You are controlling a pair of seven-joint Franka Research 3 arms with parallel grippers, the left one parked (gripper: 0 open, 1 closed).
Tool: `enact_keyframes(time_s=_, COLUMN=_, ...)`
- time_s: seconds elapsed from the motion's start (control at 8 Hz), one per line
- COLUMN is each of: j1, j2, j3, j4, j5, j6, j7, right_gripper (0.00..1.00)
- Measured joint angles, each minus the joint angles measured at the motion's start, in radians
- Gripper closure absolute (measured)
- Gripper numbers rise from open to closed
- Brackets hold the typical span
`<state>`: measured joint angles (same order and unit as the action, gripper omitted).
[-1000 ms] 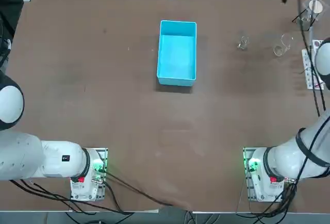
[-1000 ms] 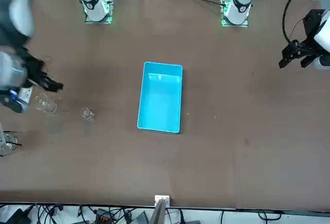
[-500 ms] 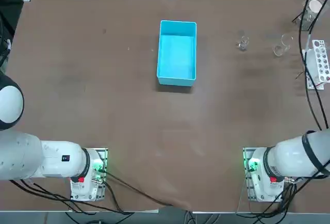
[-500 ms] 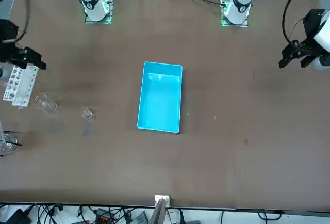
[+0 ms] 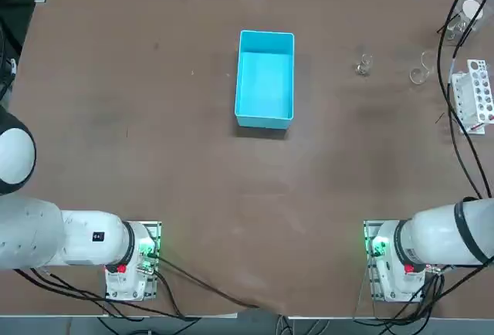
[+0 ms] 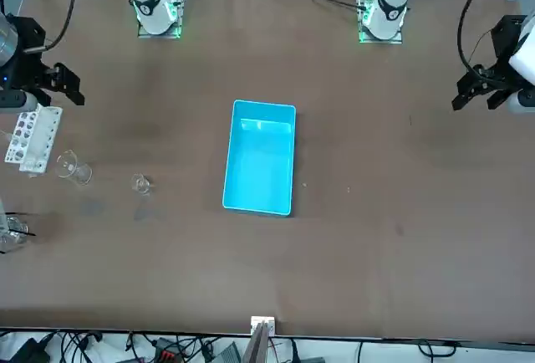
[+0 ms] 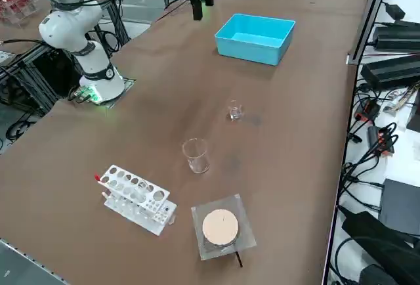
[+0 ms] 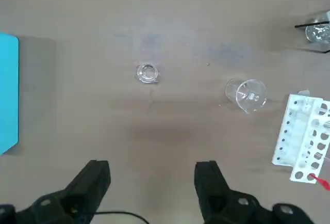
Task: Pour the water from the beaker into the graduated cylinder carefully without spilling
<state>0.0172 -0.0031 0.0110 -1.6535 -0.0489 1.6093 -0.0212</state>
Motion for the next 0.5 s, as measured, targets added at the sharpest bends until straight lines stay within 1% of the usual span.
enact_keyframes(time_s=0.25, j1=-0.005, j2=0.01, j3=-0.013, j4=0.003, j5=0.022, j6=0.001, j7=0.0, right_gripper=0.0)
enact_keyframes(time_s=0.5, j1=-0.01, j2=0.011, j3=-0.016, j4=0.006, j5=0.026, j6=0.002, j7=0.0, right_gripper=0.0)
